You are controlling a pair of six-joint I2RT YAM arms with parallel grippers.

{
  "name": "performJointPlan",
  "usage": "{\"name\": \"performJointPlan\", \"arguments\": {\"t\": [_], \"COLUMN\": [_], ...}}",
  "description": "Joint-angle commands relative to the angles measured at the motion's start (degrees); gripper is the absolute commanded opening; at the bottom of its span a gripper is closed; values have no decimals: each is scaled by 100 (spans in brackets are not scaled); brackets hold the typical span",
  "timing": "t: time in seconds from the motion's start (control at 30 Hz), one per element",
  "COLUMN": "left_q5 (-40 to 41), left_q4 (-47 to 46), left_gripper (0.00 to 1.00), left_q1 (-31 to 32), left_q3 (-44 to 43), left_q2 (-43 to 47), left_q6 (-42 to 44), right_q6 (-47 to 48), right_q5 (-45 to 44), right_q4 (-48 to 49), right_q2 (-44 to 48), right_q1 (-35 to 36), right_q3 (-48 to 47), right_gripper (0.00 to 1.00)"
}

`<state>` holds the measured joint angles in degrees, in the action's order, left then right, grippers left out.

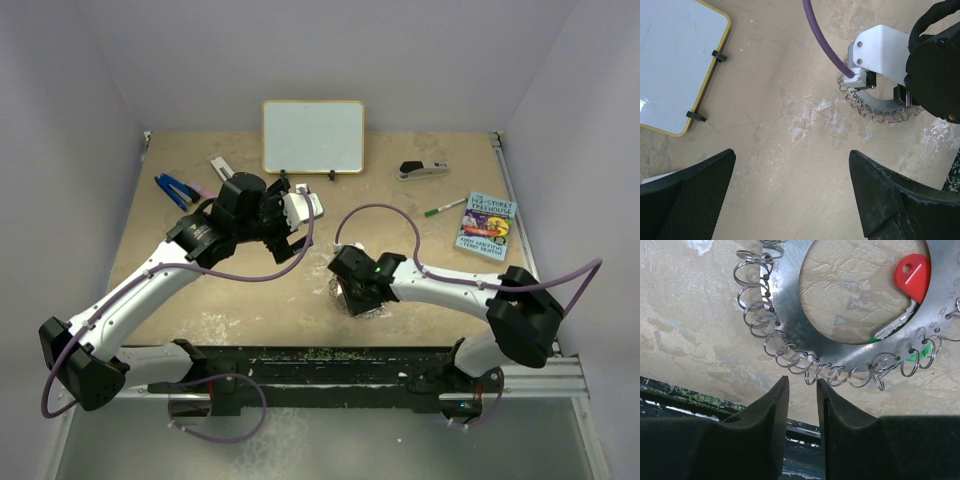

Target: Put the keys on the keyring

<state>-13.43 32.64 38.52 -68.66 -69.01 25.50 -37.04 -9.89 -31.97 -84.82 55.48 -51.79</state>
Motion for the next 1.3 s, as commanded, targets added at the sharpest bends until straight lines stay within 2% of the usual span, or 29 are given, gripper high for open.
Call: {"name": "performJointPlan", "arguments": {"t": [0.0,0.3,0.4,0.57,0.77,0.83,1.03,1.2,1.27], "left_q5": [-116,-116,-107,-107,-220,-531,-2460,-2844,-3232], "left_q4": [-225,-219,-213,-219,-194,-138,-26,-399,-461], "left_gripper": [98,98,98,98,98,98,98,98,98], "left_q1": [-43,-38,-38,-38,-40,-45,-29,-29,-23], "left_q3": [-103,-101,-103,-110,-210,-310,-646,-705,-685], "left_q2": [188,196,197,195,153,131,-256,-601,-709], "left_q6": [-37,-19,-18,-10,0,1,0,-203,-254], "right_q6": [-172,-221,-219,-310,-238,-34,739,829,839], "right_q5": [-106,-218,-241,-452,-718,-698,-98,-47,-48], "right_q4": [76,186,203,32,-378,-352,346,367,411], "right_q2": [-22,-293,-384,-276,526,882,1770,1970,2018], "right_q1": [54,59,59,59,59,59,59,96,151], "right_q3": [100,105,97,97,-101,-205,-373,-597,-823], "right_gripper": [33,31,24,0,0,0,0,0,0]}}
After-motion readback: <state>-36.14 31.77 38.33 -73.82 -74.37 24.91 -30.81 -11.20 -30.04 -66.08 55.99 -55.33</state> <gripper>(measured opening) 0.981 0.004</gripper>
